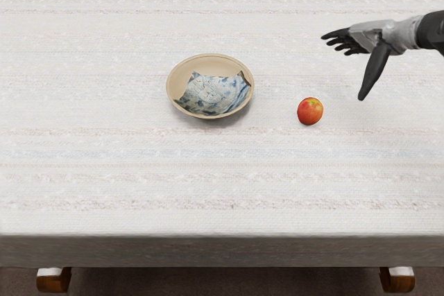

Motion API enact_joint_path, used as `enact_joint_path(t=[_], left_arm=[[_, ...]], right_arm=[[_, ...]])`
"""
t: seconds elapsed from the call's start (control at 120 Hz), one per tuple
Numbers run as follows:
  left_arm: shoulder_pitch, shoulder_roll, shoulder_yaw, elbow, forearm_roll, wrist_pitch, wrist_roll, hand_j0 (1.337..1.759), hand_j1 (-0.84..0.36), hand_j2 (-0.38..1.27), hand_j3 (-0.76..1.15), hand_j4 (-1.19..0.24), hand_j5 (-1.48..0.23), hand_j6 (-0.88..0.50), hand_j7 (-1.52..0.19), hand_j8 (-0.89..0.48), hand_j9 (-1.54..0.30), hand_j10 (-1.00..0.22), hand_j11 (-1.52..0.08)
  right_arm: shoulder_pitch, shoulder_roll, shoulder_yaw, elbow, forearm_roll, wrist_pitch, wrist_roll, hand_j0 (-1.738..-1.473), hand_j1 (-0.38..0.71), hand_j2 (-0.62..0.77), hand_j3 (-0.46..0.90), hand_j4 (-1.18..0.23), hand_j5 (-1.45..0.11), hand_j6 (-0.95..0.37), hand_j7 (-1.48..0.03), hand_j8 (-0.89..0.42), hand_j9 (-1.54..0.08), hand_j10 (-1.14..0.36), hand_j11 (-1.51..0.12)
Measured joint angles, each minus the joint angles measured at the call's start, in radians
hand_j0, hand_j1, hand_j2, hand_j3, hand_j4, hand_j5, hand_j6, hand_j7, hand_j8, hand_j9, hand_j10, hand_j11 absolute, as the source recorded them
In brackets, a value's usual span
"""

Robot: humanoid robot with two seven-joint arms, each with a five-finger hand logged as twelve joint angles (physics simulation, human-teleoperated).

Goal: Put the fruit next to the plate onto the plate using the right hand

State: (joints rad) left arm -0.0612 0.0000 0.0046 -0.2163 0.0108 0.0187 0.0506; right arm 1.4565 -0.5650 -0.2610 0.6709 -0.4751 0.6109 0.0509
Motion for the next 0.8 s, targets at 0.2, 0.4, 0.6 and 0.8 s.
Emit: enact_joint_path(t=[0.2,0.4,0.6,0.8], left_arm=[[0.000,0.000,0.000,0.000,0.000,0.000,0.000,1.658,0.35,0.00,0.00,0.00,0.00,0.00,0.00,0.00,0.00,0.00,0.00],[0.001,0.000,0.000,0.000,0.000,0.000,0.000,1.658,0.35,0.00,0.00,0.00,0.00,0.00,0.00,0.00,0.00,0.00,0.00],[0.000,0.000,0.000,0.000,0.000,0.000,0.000,1.658,0.35,0.00,0.00,0.00,0.00,0.00,0.00,0.00,0.00,0.00,0.00],[0.000,0.000,0.000,0.000,0.000,0.000,0.000,1.658,0.35,0.00,0.00,0.00,0.00,0.00,0.00,0.00,0.00,0.00,0.00]], right_arm=[[0.016,0.033,0.001,0.007,-0.002,0.000,-0.039,-1.658,-0.33,0.00,0.00,-0.02,-0.02,-0.02,-0.02,-0.02,-0.02,-0.02,-0.02],[0.040,0.003,0.112,0.086,0.132,0.000,-0.153,-1.658,-0.33,0.00,0.00,-0.02,-0.02,-0.02,-0.02,-0.02,-0.02,-0.02,-0.02],[0.002,-0.085,0.157,0.256,0.234,0.000,-0.313,-1.658,-0.33,0.00,0.00,-0.02,-0.03,-0.02,-0.03,-0.02,-0.03,-0.02,-0.03],[0.042,-0.094,0.179,0.359,-0.025,0.000,-0.373,-1.658,-0.32,0.00,0.00,-0.02,-0.03,-0.02,-0.03,-0.02,-0.03,-0.02,-0.03]])
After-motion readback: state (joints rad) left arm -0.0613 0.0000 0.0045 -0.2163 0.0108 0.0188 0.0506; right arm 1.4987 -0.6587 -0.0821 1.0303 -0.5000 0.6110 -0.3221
